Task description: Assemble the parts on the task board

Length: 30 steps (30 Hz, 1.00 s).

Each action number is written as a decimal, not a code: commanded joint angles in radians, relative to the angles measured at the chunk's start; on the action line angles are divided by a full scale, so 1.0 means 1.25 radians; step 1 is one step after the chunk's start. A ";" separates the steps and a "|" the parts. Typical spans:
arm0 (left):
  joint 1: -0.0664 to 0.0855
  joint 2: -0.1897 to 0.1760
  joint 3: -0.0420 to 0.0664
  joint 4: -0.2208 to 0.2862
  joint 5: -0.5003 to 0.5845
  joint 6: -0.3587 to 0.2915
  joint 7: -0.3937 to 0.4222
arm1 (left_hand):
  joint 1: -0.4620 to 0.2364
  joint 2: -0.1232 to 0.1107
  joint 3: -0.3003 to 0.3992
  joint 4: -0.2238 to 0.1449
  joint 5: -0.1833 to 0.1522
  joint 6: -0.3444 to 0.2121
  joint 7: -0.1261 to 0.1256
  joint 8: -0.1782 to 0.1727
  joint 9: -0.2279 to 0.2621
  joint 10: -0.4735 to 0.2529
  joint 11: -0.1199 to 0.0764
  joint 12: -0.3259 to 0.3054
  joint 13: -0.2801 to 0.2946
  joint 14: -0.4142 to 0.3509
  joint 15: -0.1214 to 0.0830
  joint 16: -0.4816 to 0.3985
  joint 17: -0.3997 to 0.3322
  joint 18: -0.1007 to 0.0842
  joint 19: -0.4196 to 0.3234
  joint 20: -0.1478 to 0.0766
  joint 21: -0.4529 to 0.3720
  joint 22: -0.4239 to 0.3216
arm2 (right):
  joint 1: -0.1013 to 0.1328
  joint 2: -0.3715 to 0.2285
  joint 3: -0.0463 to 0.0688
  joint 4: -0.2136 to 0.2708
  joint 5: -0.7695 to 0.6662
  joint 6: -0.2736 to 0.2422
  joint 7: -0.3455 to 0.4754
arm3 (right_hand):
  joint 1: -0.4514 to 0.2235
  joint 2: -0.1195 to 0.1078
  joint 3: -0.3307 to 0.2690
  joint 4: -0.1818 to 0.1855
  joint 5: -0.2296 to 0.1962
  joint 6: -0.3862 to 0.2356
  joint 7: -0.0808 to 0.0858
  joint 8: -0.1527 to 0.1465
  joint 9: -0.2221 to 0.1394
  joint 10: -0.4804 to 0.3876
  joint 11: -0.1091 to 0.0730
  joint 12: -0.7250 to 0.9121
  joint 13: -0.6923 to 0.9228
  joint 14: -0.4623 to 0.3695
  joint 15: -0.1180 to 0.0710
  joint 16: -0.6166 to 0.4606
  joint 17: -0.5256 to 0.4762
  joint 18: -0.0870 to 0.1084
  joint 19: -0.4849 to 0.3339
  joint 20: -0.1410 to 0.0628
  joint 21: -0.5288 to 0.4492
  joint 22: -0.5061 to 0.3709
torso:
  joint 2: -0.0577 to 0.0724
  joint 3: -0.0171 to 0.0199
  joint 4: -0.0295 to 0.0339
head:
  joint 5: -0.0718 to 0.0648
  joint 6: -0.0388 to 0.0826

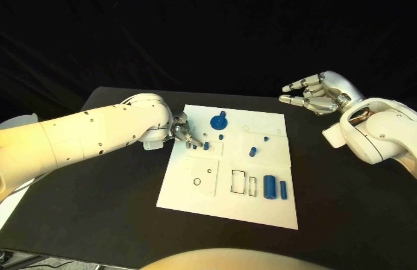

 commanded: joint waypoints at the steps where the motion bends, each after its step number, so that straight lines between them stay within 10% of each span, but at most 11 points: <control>1: -0.004 -0.004 -0.003 -0.002 0.038 -0.053 0.001 | 0.004 0.004 -0.019 0.010 -0.004 -0.002 0.006 -0.006 -0.005 -0.008 0.002 -0.005 -0.005 0.083 -0.002 0.002 0.210 -0.008 0.052 -0.003 -0.011 0.131 | -0.001 0.001 0.000 -0.001 -0.001 0.020 0.006 | 0.004 0.006 -0.004 0.000 0.007 0.000 -0.003 0.002 0.001 -0.005 0.000 -0.003 0.039 0.060 -0.005 -0.005 0.105 0.016 0.022 -0.003 -0.003 0.096 | 0.000 0.0001 0.0014 | -0.003 0.004; 19: -0.004 -0.028 -0.003 -0.007 0.278 -0.235 0.140 | -0.031 0.046 -0.167 0.034 -0.049 -0.044 0.022 -0.011 -0.021 -0.066 0.015 -0.076 -0.085 0.083 0.005 0.002 0.210 0.008 0.031 0.002 -0.081 0.078 | -0.006 0.006 -0.003 -0.011 0.001 0.027 0.004 | 0.005 0.008 -0.005 0.001 0.013 -0.001 -0.003 0.002 0.001 -0.006 0.000 -0.004 0.038 0.059 -0.005 -0.006 0.104 0.016 0.021 -0.003 -0.004 0.096 | 0.000 -0.0001 0.0005 | -0.005 0.009; 30: -0.004 -0.049 -0.003 0.007 0.352 -0.310 0.251 | 0.146 0.085 -0.148 0.010 -0.008 -0.115 0.051 -0.022 -0.037 -0.188 0.041 -0.243 -0.269 0.051 0.025 -0.070 0.113 0.056 -0.044 0.019 -0.317 -0.104 | -0.011 0.013 -0.005 -0.018 -0.014 0.047 -0.020 | 0.051 0.022 0.011 -0.014 0.014 0.001 -0.004 0.002 0.001 -0.134 -0.004 -0.288 -0.156 0.044 -0.008 -0.049 0.047 0.030 -0.012 -0.007 -0.041 0.036 | 0.000 -0.0002 0.0012 | -0.012 0.012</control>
